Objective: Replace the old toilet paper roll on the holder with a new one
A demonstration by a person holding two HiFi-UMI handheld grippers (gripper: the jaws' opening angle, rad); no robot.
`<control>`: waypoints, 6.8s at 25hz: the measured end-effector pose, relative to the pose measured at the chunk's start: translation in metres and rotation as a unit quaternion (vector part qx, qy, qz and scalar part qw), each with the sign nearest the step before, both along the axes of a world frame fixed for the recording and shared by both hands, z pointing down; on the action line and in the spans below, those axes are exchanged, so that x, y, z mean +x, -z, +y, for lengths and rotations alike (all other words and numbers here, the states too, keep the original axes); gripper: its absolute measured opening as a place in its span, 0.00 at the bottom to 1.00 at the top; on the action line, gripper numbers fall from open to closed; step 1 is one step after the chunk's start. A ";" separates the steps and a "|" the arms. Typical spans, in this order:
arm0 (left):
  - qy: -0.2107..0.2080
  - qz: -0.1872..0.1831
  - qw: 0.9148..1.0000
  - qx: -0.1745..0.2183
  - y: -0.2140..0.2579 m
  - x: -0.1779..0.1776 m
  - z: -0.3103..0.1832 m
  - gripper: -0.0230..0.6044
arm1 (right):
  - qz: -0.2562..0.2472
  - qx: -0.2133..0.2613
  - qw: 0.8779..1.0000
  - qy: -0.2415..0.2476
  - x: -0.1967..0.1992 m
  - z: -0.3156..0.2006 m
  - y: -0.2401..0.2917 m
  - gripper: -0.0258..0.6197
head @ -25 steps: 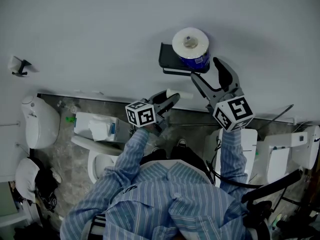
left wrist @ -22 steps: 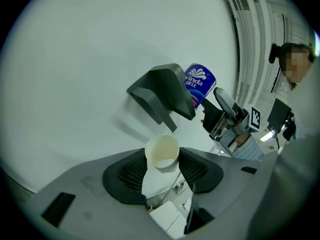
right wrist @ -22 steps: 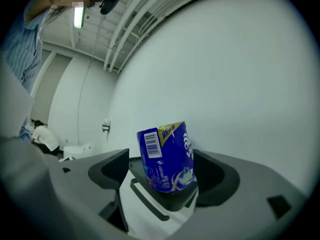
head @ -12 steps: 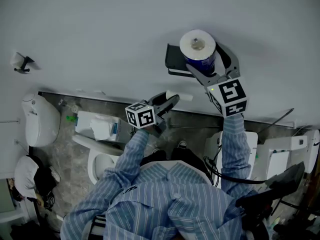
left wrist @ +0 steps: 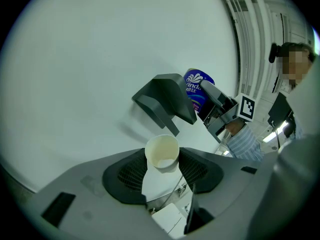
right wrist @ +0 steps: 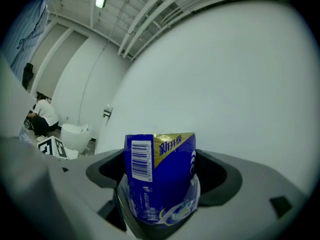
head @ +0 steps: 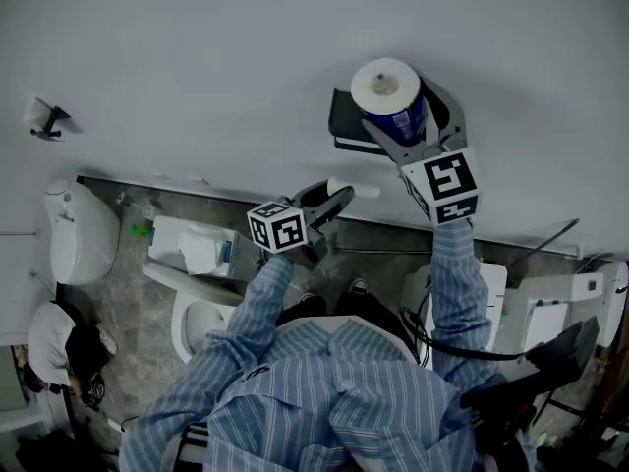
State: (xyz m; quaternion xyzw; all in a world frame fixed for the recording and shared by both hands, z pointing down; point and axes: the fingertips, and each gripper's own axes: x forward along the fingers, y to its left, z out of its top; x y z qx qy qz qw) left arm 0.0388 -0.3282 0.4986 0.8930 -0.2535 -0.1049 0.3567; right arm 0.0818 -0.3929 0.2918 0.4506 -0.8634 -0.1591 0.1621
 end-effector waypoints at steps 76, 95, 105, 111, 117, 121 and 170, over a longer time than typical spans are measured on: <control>-0.022 -0.012 0.999 -0.023 -0.015 0.023 0.019 0.35 | -0.787 -0.285 0.539 -0.099 0.122 0.014 -0.161 0.69; 0.008 -0.013 0.999 -0.030 -0.025 -0.028 0.016 0.35 | -0.691 -0.367 0.622 -0.031 0.003 0.022 -0.161 0.68; 0.007 -0.011 0.999 -0.030 -0.028 -0.037 0.017 0.35 | -0.648 -0.378 0.660 -0.031 0.000 0.026 -0.165 0.68; 0.001 -0.008 1.000 -0.026 -0.025 -0.040 0.023 0.35 | -0.588 -0.375 0.715 -0.046 -0.008 0.044 -0.166 0.68; -0.014 -0.006 1.000 -0.024 -0.025 -0.045 0.036 0.35 | -0.565 -0.353 0.744 -0.052 -0.008 0.064 -0.159 0.68; -0.030 -0.009 0.999 -0.024 -0.027 -0.049 0.050 0.35 | -0.524 -0.323 0.784 -0.078 -0.007 0.086 -0.156 0.68; 0.038 -0.048 0.998 -0.021 -0.030 -0.057 0.435 0.35 | -0.299 -0.357 0.880 -0.090 -0.021 0.499 -0.213 0.08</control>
